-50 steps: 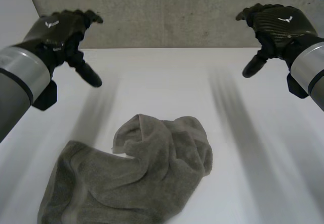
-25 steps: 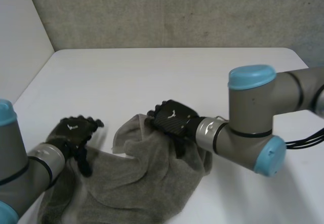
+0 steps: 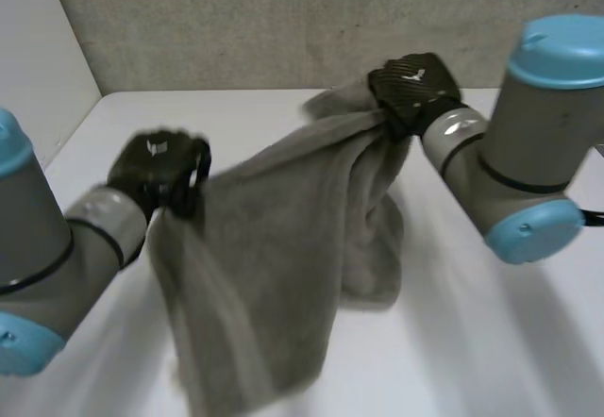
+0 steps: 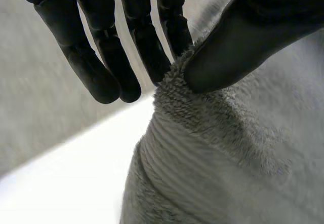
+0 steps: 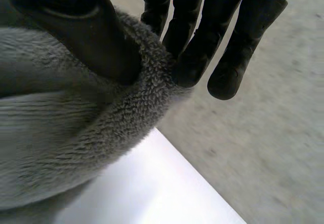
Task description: Fold the towel.
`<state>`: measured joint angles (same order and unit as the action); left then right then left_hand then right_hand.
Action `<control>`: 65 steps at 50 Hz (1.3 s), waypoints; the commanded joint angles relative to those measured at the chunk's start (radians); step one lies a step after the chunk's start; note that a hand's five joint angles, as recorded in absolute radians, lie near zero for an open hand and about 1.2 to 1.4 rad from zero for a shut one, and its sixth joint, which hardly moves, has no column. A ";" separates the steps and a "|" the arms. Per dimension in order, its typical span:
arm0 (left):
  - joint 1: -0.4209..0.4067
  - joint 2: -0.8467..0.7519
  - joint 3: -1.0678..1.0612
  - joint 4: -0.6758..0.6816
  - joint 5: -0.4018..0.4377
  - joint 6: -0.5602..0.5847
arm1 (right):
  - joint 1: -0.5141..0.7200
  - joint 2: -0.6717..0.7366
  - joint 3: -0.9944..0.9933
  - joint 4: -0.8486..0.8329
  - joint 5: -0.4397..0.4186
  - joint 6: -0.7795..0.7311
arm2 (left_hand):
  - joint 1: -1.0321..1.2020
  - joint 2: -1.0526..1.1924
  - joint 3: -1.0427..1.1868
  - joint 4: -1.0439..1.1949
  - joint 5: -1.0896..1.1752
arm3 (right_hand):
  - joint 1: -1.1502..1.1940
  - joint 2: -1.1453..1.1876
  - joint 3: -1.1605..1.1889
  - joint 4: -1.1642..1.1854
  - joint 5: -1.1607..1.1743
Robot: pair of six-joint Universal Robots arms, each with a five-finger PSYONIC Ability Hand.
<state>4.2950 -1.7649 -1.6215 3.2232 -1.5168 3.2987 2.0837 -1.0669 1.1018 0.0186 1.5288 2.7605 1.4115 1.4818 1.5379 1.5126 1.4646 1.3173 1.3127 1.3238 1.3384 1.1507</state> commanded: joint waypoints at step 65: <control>-0.123 -0.096 -0.290 0.121 0.010 0.142 | -0.541 -0.173 0.741 0.101 -0.394 -0.285 | -0.802 -0.872 -0.928 -0.903 -1.029 | -0.763 -0.758 -0.770 -0.784 -0.771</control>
<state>4.1725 -1.8224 -1.9393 3.3429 -1.5057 3.4403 1.5389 -1.2858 1.8596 0.1476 1.1307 2.4747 0.7204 0.7271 0.7221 0.7251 0.7069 0.4688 0.4764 0.4759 0.4811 0.3150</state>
